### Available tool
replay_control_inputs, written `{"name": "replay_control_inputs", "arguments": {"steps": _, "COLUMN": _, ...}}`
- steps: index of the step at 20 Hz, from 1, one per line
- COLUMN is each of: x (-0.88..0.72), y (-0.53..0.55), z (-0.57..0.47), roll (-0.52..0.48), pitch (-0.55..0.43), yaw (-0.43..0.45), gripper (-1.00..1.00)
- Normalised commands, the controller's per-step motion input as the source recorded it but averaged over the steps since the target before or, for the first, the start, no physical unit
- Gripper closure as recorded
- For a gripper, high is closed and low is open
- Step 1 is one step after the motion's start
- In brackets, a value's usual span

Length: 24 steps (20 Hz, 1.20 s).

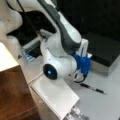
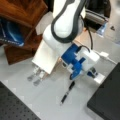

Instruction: Turn on the lamps. Open the box. Pick up the pen. Put it in the box.

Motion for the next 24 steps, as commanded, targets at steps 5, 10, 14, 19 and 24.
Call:
{"name": "replay_control_inputs", "arguments": {"steps": 5, "x": 0.01, "y": 0.08, "z": -0.03, "roll": 0.069, "pitch": -0.089, "yaw": -0.089, "gripper": 1.00}}
{"name": "replay_control_inputs", "arguments": {"steps": 10, "x": 0.00, "y": 0.07, "z": -0.01, "roll": 0.050, "pitch": -0.074, "yaw": -0.083, "gripper": -1.00}}
{"name": "replay_control_inputs", "arguments": {"steps": 14, "x": -0.01, "y": 0.05, "z": 0.03, "roll": 0.029, "pitch": -0.058, "yaw": -0.083, "gripper": -1.00}}
{"name": "replay_control_inputs", "arguments": {"steps": 19, "x": -0.01, "y": 0.04, "z": 0.06, "roll": 0.028, "pitch": -0.041, "yaw": -0.087, "gripper": -1.00}}
{"name": "replay_control_inputs", "arguments": {"steps": 24, "x": -0.02, "y": 0.01, "z": 0.06, "roll": 0.029, "pitch": -0.032, "yaw": -0.080, "gripper": -1.00}}
